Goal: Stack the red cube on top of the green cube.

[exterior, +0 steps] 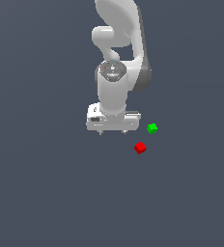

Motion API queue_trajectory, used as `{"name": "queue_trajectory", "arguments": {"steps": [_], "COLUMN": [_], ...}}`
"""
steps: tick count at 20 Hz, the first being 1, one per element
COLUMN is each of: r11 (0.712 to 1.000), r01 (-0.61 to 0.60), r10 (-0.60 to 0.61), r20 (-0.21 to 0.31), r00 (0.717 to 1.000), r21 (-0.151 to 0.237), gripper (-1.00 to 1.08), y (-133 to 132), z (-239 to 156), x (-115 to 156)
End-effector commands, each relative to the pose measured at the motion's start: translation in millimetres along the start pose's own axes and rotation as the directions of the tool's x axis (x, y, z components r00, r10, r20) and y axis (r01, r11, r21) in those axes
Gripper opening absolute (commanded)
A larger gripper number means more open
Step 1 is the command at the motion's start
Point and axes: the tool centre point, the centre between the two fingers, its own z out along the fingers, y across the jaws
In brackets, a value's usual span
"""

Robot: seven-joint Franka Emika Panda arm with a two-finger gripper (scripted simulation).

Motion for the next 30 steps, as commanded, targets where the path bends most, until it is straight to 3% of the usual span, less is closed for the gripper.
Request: {"name": "queue_trajectory", "arguments": {"steps": [1,7,12,18,22,26,30], "r11": [1.000,0.999,0.987,0.935,0.900,0.883,0.886], "r01": [0.000,0.047,0.163,0.355,0.436,0.470,0.464], "r10": [0.000,-0.047,-0.163,-0.355,-0.436,-0.470,-0.465], "r20": [0.000,-0.002,-0.008,-0.016,-0.019,-0.020,-0.020], "r00": [1.000,0.999,0.987,0.935,0.900,0.882,0.885], "r21": [0.000,0.000,-0.001,-0.005,-0.009,-0.011,-0.011], "gripper": [1.00,1.00,1.00,1.00,1.00,1.00,1.00], "y": [0,-14,-48,-108,-135,-146,-143], "z": [0,9,31,68,84,91,90], "x": [0,4,10,12,9,7,7]}}
